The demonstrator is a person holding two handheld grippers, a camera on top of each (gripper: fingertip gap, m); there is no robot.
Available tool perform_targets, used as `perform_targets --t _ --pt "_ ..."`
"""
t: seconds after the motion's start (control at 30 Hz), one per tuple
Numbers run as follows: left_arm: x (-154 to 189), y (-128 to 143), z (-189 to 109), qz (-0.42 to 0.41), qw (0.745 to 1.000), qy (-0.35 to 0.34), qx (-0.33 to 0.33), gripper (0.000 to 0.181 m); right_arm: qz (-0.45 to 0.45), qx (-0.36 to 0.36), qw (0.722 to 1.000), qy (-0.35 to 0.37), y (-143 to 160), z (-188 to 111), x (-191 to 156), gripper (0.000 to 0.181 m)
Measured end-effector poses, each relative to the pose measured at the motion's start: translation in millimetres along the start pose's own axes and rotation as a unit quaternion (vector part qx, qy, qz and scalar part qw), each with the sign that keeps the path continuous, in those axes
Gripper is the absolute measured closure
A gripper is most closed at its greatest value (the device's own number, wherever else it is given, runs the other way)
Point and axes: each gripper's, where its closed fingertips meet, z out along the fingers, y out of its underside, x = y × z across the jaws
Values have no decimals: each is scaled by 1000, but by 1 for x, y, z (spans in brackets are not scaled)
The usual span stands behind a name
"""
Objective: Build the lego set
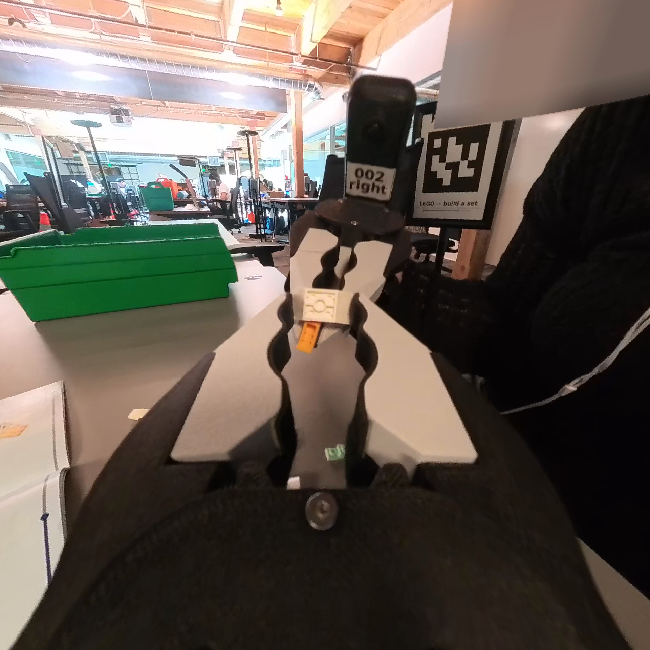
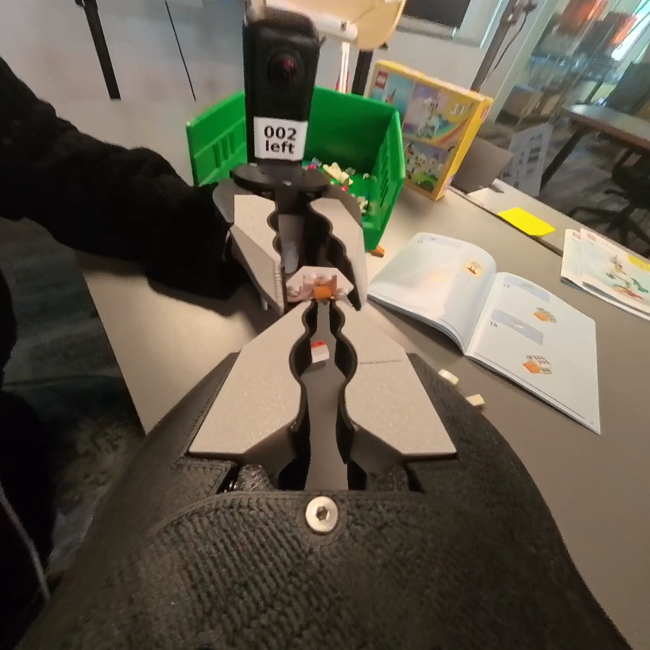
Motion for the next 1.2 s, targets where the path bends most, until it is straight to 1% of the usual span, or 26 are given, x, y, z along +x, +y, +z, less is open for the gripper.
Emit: perform_targets --t 0.07,0.2,0.33,0.53,0.73,0.8,0.93,1.1,1.2 --pt "3 2 0 8 1000 8 -8 148 -9 -36 999 -8 3 -1 -5 181" --pt "7 4 0 14 1000 18 -19 148 -32 -96 995 -8 8 -1 -8 181" --pt "8 2 0 4 1000 22 -11 148 -38 -81 996 -11 4 -1 -9 181" --pt "11 -1 0 -8 999 31 5 148 -69 -56 996 16 -2 -2 -10 181" --pt "13 -1 1 -16 999 41 4 148 -99 -89 991 15 0 -5 -11 181" --pt "14 0 2 -15 999 41 1 148 -88 -92 992 0 1 -6 -13 181" --pt "15 -2 1 -32 998 49 10 149 -44 -63 997 -23 -3 -7 -14 181" --pt "15 -5 0 -39 998 51 21 148 24 -24 999 -35 -6 -7 -14 181" --pt "13 -4 0 -32 998 45 17 149 61 -25 997 -33 -6 -6 -13 181"
